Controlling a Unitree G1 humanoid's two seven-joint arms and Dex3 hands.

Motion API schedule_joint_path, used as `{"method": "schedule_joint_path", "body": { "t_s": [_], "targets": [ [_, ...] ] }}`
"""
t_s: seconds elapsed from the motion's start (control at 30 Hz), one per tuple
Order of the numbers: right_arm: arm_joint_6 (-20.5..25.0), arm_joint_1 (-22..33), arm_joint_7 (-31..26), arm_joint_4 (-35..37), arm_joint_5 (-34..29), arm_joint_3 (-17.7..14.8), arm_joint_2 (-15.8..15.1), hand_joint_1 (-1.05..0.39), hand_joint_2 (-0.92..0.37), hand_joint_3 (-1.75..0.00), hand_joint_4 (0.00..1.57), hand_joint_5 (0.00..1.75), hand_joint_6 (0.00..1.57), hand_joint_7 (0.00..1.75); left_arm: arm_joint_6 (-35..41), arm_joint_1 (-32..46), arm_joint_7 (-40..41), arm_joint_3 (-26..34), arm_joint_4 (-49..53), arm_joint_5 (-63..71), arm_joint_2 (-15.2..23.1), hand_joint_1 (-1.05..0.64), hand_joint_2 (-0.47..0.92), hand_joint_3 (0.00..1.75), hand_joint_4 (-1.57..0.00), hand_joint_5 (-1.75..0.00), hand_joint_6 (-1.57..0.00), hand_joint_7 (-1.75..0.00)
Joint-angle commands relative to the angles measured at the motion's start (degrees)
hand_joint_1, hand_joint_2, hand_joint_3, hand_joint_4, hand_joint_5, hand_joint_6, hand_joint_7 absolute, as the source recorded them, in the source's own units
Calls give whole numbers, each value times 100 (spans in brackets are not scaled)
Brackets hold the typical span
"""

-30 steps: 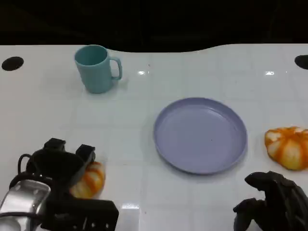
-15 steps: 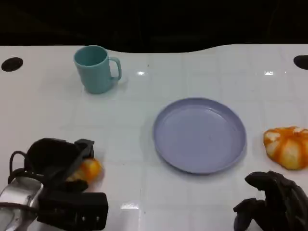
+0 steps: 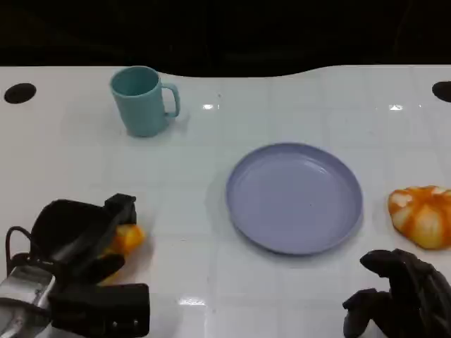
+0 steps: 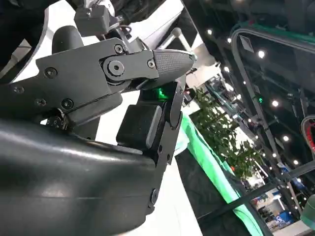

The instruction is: Grasp the bread from the table and place it into the plate.

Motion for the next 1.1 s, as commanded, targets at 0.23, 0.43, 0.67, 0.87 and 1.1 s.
{"method": "schedule_joint_path", "body": {
  "t_s": [0.23, 0.43, 0.67, 0.87, 1.1],
  "targets": [
    [-40, -69, 44, 112, 54, -68, -80, -59, -92, -32, 157, 63, 157, 27, -77, 59, 173, 314, -887, -333, 75, -49, 36, 175, -157, -175, -111, -175],
    [-14, -147, 131, 282, 96, -114, -104, -58, -92, -35, 157, 62, 157, 26, -11, -107, 112, 340, -1210, -348, -60, -54, 37, 175, -157, -175, -103, -175],
    [-197, -295, 413, 599, 109, -199, -78, -59, -92, -33, 157, 59, 157, 22, -288, -598, 152, 224, -1067, -373, -365, -58, 39, 173, -151, -175, -95, -175],
    [-206, -295, 412, 609, 52, -204, -86, -58, -92, -33, 157, 58, 157, 23, -596, -1187, 441, 17, -533, -267, -730, -61, 42, 167, -146, -175, -98, -175],
    [-175, -230, 309, 471, 10, -166, -59, -58, -92, -33, 157, 59, 157, 25, -846, -1829, 529, -336, 53, -189, -1170, -65, 43, 157, -137, -175, -93, -175]
  ]
}}
